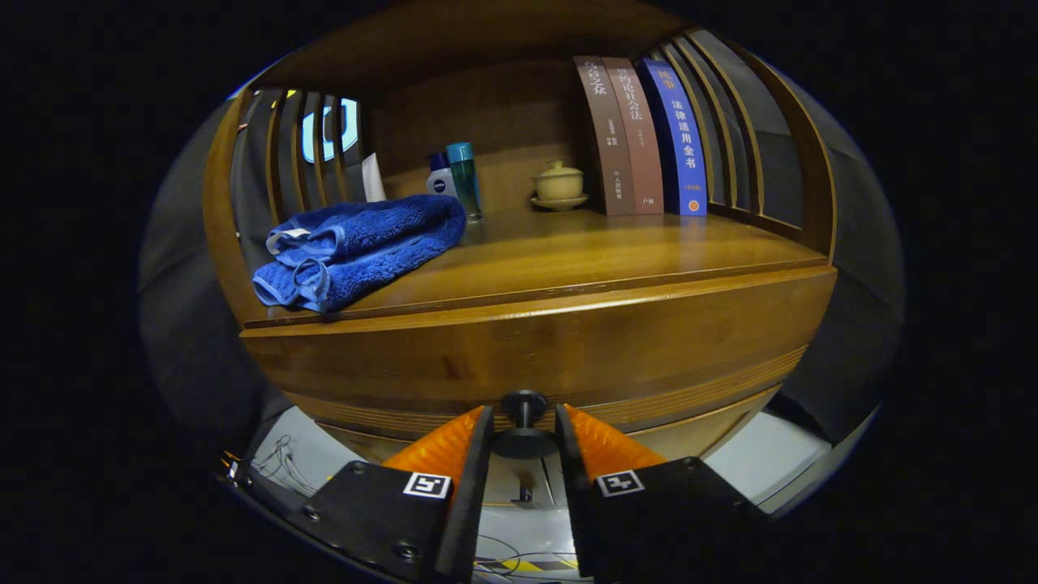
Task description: Pull open the drawer, take out the items inside it, and place them on the countertop above the cabinet.
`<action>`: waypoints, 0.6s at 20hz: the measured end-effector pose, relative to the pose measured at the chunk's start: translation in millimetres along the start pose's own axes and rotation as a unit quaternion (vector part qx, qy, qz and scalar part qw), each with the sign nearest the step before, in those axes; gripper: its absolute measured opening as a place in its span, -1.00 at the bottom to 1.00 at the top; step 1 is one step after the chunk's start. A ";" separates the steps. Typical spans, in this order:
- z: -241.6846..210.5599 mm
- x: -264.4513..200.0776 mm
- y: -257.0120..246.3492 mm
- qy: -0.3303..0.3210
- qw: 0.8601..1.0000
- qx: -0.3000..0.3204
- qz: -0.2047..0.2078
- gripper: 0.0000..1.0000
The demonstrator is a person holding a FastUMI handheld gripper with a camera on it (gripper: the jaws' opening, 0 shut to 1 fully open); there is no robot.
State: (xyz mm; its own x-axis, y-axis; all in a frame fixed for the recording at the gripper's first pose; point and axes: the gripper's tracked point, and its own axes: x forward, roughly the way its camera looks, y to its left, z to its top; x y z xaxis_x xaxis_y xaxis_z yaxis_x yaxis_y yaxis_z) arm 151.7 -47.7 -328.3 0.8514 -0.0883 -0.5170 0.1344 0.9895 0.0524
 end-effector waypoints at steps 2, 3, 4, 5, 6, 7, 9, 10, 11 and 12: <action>-2.0 2.6 0.2 -0.002 1.000 0.000 -0.005 -0.14; -0.3 -0.4 0.2 -0.003 1.000 0.002 -0.004 -0.15; -0.8 -0.3 0.5 -0.002 1.000 0.001 -0.004 -0.15; -0.7 -0.2 0.0 -0.001 1.000 -0.005 -0.005 -0.15; -0.5 -0.3 -0.2 -0.001 1.000 -0.008 -0.006 -0.15; -1.1 -0.3 0.8 -0.001 1.000 -0.008 -0.007 -0.15; -1.9 -1.7 0.1 0.001 1.000 -0.004 -0.007 -0.15; -2.6 -3.3 0.3 0.003 1.000 -0.006 -0.008 -0.15; -4.2 -5.8 0.5 0.006 1.000 -0.011 -0.010 -0.15; -6.3 -9.8 1.0 0.012 1.000 -0.016 -0.010 -0.15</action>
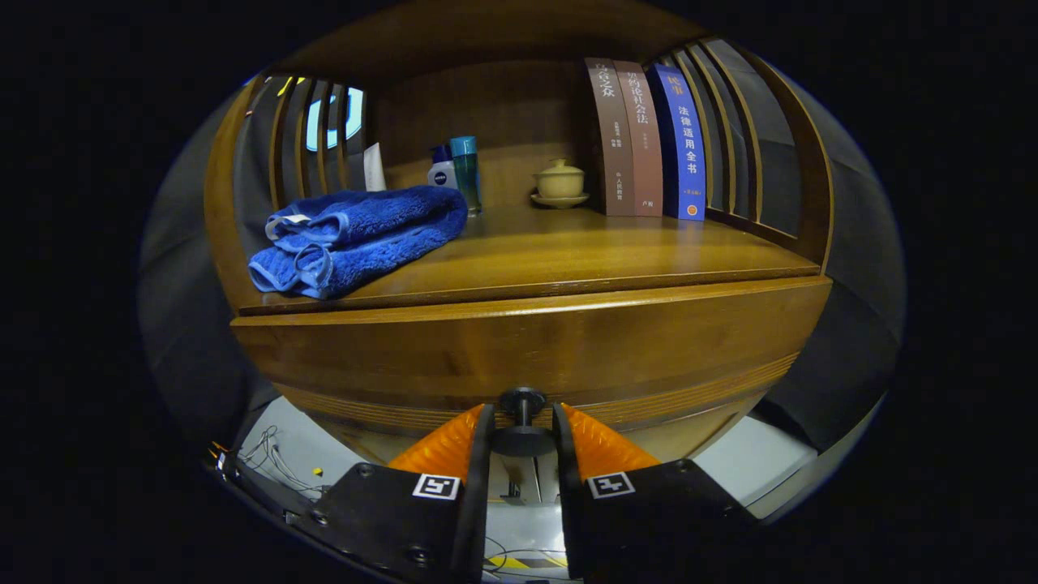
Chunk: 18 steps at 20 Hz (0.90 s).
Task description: Pull open the drawer, take out the items inside it, and place them on the countertop above the cabinet.
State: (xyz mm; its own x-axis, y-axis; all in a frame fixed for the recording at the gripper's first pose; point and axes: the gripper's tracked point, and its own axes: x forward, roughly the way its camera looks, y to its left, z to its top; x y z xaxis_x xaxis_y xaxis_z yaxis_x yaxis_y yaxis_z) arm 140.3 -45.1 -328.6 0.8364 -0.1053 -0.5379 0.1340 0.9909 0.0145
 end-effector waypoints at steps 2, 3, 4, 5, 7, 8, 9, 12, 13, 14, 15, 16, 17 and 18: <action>-4.8 -9.1 0.6 0.008 1.000 0.001 0.002 -0.14; -8.1 -14.5 0.7 0.011 1.000 0.004 0.002 -0.14; -11.8 -22.0 0.5 0.015 1.000 0.005 0.001 -0.15; -15.9 -30.3 -0.9 0.018 1.000 0.006 0.001 -0.15; -24.6 -46.9 -2.4 0.027 1.000 0.012 0.000 -0.15; -29.5 -56.1 -2.8 0.032 0.999 0.016 0.001 -0.15; -34.0 -65.2 -3.3 0.037 0.999 0.018 0.002 -0.15; -47.4 -90.5 -5.7 0.056 0.998 0.021 -0.002 -0.15; -51.4 -98.1 -5.7 0.062 0.998 0.027 -0.002 -0.15; -54.5 -104.7 -4.9 0.068 0.997 0.034 0.000 -0.15; -57.4 -111.8 -5.1 0.072 0.997 0.037 0.001 -0.15; -59.9 -117.8 -5.0 0.075 0.996 0.038 0.001 -0.15; -63.0 -123.7 -5.8 0.078 0.996 0.036 -0.001 -0.16; -64.4 -129.5 -6.6 0.080 0.996 0.035 -0.004 -0.15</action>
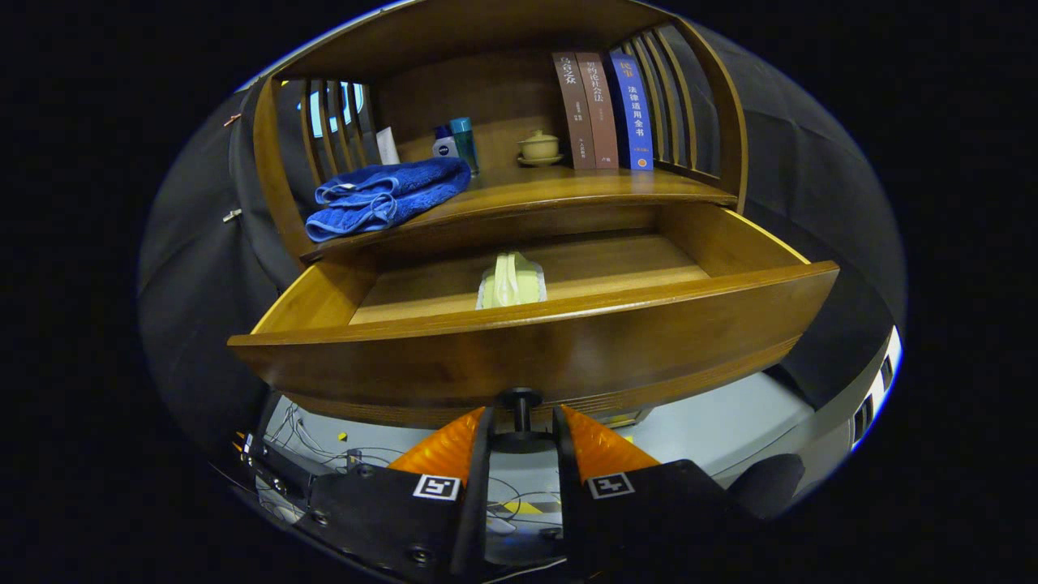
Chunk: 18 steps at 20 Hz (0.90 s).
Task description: Pull open the drawer, take out the items inside it, and place them on the countertop above the cabinet.
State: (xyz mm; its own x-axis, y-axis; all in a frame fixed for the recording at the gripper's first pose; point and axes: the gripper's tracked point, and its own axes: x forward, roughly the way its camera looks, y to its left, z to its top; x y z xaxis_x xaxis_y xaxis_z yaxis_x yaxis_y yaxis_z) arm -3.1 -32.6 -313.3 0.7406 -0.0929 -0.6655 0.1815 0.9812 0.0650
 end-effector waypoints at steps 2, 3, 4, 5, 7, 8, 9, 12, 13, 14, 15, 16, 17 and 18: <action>-4.1 -8.7 -1.6 0.004 1.000 0.001 -0.003 -0.15; -5.6 -13.3 -2.5 0.005 1.000 0.003 -0.004 -0.16; -6.4 -17.7 -3.8 0.005 1.000 0.004 -0.005 -0.15; -4.5 -23.1 -4.1 0.002 1.000 0.002 -0.006 -0.15; 21.6 -43.1 -1.8 -0.051 0.999 -0.001 -0.009 -0.39; 36.2 -53.8 -3.1 -0.071 0.997 -0.007 -0.010 -0.63; 37.7 -55.1 -3.8 -0.079 0.997 -0.007 -0.008 -0.86; 17.6 -49.3 -4.3 -0.045 0.999 0.005 -0.007 -0.88; 12.5 -52.4 -5.4 -0.038 0.999 0.005 -0.007 -0.88; 9.9 -54.5 -3.7 -0.037 0.999 0.005 -0.005 -0.88; 16.7 -66.7 -0.6 -0.042 0.999 0.003 -0.003 -0.87; 23.5 -67.7 0.2 -0.050 0.999 0.001 -0.002 -0.77; 35.3 -69.9 3.7 -0.058 0.998 -0.001 0.002 -0.77; 49.1 -74.0 7.3 -0.068 0.998 0.000 0.008 -0.50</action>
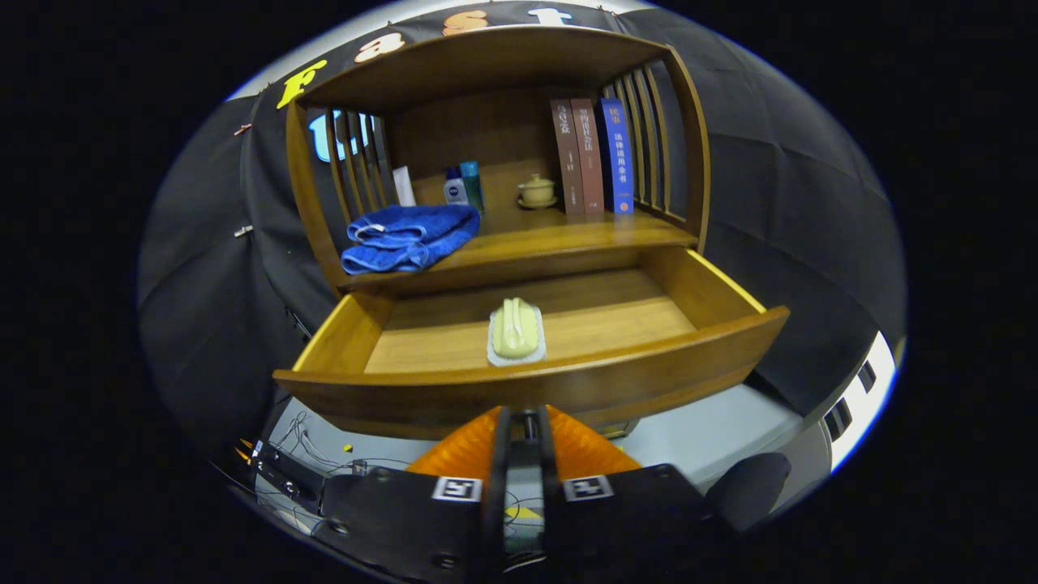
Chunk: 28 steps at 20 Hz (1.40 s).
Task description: Pull open the drawer, take out the items inside it, and place them on the countertop above the cabinet.
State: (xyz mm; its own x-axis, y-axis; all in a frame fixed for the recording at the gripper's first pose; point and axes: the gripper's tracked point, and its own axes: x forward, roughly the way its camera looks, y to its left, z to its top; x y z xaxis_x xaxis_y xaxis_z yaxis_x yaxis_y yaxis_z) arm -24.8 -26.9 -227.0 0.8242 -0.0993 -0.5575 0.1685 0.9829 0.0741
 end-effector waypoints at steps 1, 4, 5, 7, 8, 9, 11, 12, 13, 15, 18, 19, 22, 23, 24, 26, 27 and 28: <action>14.7 4.9 0.4 -0.011 1.000 0.003 0.004 -0.22; 55.1 27.1 9.6 -0.023 1.000 0.005 0.018 0.60; 64.3 37.2 11.6 -0.016 1.000 0.002 0.019 0.61; 77.0 64.2 17.9 0.011 1.000 -0.003 0.024 0.75; 78.1 79.3 21.2 0.033 0.999 -0.005 0.027 0.82; 77.6 94.2 23.1 0.056 0.998 -0.008 0.027 0.81; 71.8 125.3 25.0 0.102 0.994 -0.019 0.018 0.87; 66.3 139.9 24.1 0.124 0.992 -0.028 0.009 0.92; 60.7 151.3 24.7 0.143 0.989 -0.034 0.006 0.94; 47.2 174.3 24.1 0.185 0.982 -0.044 -0.002 0.97; 31.9 199.1 16.6 0.230 0.972 -0.047 -0.015 1.00; 28.5 204.4 13.5 0.243 0.969 -0.046 -0.020 0.99; 26.6 220.1 3.6 0.269 0.961 -0.046 -0.034 0.99; 24.2 223.4 3.2 0.278 0.958 -0.050 -0.039 0.99; 20.6 226.8 2.7 0.290 0.955 -0.054 -0.041 0.98; 8.8 230.8 4.9 0.316 0.947 -0.051 -0.032 0.81; 3.3 234.4 5.6 0.323 0.945 -0.049 -0.031 0.62; 3.0 234.2 5.8 0.322 0.945 -0.051 -0.032 0.44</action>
State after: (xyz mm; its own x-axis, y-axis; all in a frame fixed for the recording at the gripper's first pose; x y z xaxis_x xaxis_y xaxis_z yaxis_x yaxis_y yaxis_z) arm 170.9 -44.9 -354.7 0.3080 -0.0756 -0.9484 0.1270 0.9912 -0.0378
